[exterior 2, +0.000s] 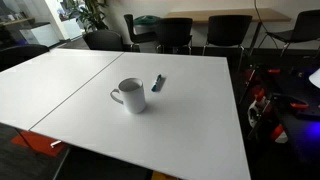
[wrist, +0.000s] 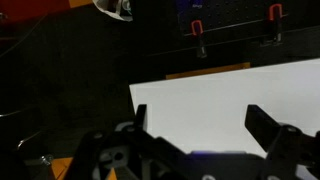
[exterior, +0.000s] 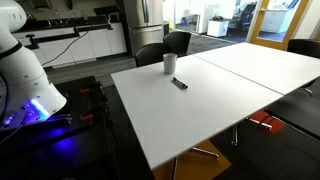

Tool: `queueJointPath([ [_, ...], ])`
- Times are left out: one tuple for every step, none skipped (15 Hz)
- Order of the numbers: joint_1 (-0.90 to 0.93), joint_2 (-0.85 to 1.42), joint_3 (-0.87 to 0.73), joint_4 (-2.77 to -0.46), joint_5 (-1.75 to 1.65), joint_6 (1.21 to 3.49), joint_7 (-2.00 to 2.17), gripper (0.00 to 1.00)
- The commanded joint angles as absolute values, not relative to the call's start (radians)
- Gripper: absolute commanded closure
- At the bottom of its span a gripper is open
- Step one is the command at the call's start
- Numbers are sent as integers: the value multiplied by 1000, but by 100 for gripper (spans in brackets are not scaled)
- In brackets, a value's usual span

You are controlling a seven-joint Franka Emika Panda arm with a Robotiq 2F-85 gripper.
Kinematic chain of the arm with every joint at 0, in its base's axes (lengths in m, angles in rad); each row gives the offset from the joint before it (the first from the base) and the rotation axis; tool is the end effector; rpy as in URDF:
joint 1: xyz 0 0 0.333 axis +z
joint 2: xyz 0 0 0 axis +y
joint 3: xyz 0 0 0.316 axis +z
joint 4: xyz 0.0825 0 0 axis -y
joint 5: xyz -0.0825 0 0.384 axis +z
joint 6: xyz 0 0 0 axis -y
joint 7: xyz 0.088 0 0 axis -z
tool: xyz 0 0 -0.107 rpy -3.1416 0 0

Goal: Put the marker in the mug

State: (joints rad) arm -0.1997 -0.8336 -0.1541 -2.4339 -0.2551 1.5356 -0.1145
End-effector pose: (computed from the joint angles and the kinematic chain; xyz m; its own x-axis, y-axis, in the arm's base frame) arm 0.2607 -0.1385 0.5623 0.9782 -0.1890 -0.0856 -0.1770 -0.9754 0.1317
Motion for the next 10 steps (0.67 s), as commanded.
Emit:
queueJointPath([
  [-179, -835, -167, -2431, -264, 1530, -103, 0],
  [-179, -835, -167, -2431, -264, 1530, -103, 0],
  [-179, -835, -167, -2431, -264, 1530, -103, 0],
  [-179, -835, -167, -2431, -264, 1530, -103, 0],
  [-179, -835, -167, -2431, -264, 1530, -103, 0],
  [-179, -835, -167, -2431, -264, 1530, -103, 0],
  [-179, -825, -161, -2427, -271, 1542, -95, 0],
  [-175, -818, -161, -2423, -270, 1559, -94, 0],
  [-168, -801, -158, -2417, -270, 1585, -91, 0],
  [-162, -786, -155, -2413, -271, 1619, -86, 0],
])
